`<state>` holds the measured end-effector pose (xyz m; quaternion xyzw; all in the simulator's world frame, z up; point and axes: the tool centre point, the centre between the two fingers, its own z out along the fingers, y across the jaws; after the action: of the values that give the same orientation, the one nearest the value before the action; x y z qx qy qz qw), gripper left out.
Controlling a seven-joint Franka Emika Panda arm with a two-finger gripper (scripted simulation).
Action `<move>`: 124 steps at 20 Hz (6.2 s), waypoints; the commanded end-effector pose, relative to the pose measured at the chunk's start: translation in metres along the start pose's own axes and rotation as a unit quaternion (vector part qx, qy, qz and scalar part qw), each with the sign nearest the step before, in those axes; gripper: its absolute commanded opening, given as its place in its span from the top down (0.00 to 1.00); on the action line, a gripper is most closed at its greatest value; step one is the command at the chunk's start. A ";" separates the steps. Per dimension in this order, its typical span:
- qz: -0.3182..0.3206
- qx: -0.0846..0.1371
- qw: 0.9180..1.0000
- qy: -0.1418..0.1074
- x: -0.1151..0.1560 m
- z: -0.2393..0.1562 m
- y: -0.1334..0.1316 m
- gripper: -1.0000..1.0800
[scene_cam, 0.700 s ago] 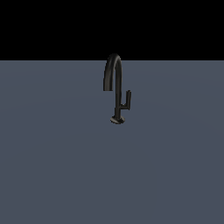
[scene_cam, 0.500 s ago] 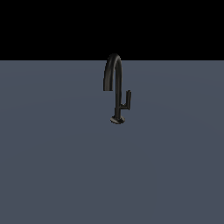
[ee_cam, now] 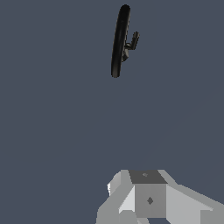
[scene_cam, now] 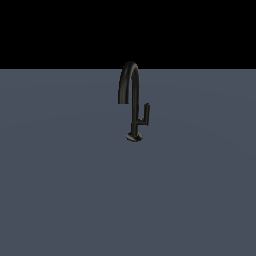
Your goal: Turn on the faucet by rotating a designated handle.
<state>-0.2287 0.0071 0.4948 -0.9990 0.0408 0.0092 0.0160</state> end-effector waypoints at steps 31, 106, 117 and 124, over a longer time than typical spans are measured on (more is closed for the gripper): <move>0.243 0.229 0.922 -0.197 0.192 0.060 0.014 1.00; 0.553 0.532 0.456 -0.451 0.324 0.331 0.067 1.00; 0.554 0.533 0.456 -0.448 0.303 0.334 0.064 1.00; 0.553 0.533 0.456 -0.450 0.280 0.343 0.059 1.00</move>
<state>0.0514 -0.0664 0.1568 -0.4254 0.5652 0.4329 0.5588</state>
